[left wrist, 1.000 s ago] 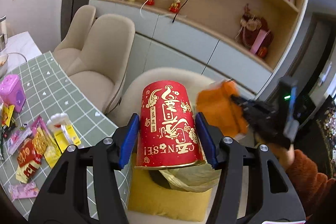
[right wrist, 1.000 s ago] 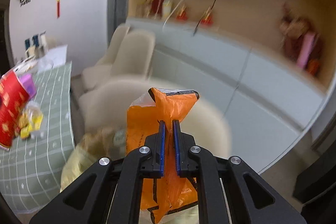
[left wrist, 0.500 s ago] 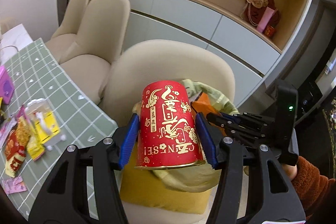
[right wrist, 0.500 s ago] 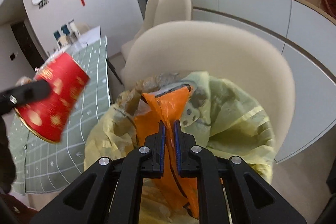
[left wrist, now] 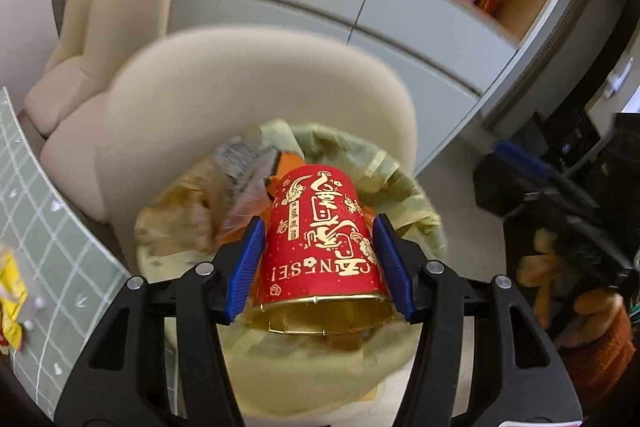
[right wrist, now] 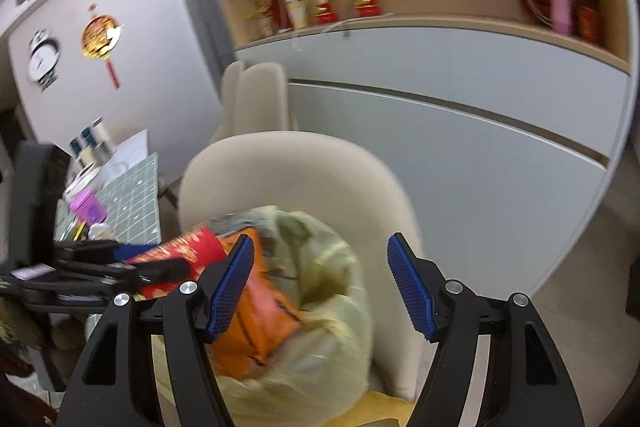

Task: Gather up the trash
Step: 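Open both tools over the bin, dropping the cup and orange bag, then grasp the pink plastic wrapper with the left tool while the right tool reaches the milk carton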

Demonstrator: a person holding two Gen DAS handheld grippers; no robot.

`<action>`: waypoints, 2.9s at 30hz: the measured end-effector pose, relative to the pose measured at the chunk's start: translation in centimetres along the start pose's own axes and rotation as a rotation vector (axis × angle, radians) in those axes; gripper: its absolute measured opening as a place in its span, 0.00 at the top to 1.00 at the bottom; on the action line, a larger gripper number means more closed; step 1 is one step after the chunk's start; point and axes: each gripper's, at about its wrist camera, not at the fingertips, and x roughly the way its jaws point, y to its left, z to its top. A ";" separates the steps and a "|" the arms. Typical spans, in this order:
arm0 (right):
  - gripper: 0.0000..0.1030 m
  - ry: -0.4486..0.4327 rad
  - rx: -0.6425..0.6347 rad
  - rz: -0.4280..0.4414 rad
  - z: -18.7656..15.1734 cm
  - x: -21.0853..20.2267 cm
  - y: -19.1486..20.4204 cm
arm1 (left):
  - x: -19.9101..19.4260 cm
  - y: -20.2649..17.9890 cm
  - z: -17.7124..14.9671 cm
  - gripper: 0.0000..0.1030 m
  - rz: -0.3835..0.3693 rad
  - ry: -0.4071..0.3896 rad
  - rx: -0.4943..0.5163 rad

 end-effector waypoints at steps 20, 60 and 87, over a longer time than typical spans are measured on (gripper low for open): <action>0.36 -0.019 0.063 -0.056 -0.4 -1.0 -1.2 | -0.4 -0.7 -1.4 0.34 -0.005 -0.002 0.050; 0.34 0.237 -0.297 -0.005 -10.8 8.7 45.3 | -24.2 64.0 -12.7 0.34 0.253 -0.242 -0.393; 0.34 0.259 -0.352 0.162 -7.7 12.6 54.8 | -24.3 57.2 -17.7 0.67 0.120 -0.214 -0.405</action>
